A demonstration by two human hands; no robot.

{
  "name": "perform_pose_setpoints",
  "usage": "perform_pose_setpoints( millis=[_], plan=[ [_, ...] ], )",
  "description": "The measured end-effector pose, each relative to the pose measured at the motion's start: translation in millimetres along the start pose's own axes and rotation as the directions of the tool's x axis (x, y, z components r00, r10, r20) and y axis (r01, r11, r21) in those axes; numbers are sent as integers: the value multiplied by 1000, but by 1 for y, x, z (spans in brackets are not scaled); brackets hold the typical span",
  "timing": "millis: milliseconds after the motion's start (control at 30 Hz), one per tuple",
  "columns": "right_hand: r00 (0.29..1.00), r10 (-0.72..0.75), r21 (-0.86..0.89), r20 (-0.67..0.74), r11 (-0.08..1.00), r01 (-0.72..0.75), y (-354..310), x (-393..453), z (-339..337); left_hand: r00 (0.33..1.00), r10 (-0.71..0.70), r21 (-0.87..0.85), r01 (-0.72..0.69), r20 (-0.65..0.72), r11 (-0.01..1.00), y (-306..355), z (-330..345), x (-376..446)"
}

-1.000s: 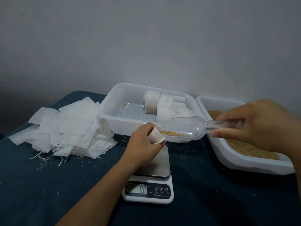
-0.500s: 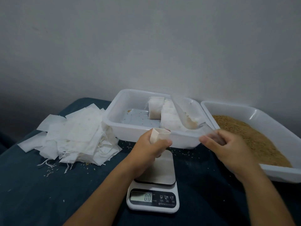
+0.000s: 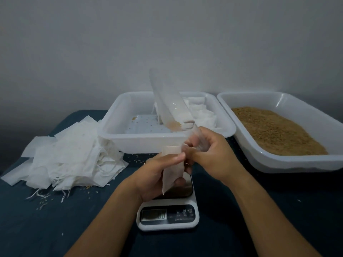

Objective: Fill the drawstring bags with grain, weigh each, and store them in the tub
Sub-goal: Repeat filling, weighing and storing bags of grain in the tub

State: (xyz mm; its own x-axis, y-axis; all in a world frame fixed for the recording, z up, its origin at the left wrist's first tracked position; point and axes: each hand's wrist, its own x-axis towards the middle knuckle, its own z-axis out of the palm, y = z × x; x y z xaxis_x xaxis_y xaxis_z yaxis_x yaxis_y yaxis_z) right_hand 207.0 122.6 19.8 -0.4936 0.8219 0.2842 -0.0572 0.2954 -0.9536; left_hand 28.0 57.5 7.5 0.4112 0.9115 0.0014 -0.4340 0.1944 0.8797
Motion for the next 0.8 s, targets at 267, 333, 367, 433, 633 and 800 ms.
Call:
perform_pose_setpoints(
  millis=[267,333,367,433,633,800],
  plan=[
    [934,-191,-262,-303,959,111,1,0,-1,976,111,233,-66,-188,970,-6,-6,11],
    [922,-200,-262,-330,958,114,2,1,-3,947,144,269,-65,-288,961,-8,-7,14],
    [918,-197,-262,-344,959,107,3,1,-4,934,166,286,-73,-317,955,-9,-7,15],
    [913,-178,-261,-368,962,83,5,1,-6,911,228,327,-111,-344,939,-9,-6,16],
    [949,-119,-260,-293,965,40,9,1,-2,839,346,403,-170,-419,899,-12,-6,19],
    [921,-132,-237,-367,970,45,8,2,-3,925,293,410,-177,-240,895,-12,-4,15]
  ],
)
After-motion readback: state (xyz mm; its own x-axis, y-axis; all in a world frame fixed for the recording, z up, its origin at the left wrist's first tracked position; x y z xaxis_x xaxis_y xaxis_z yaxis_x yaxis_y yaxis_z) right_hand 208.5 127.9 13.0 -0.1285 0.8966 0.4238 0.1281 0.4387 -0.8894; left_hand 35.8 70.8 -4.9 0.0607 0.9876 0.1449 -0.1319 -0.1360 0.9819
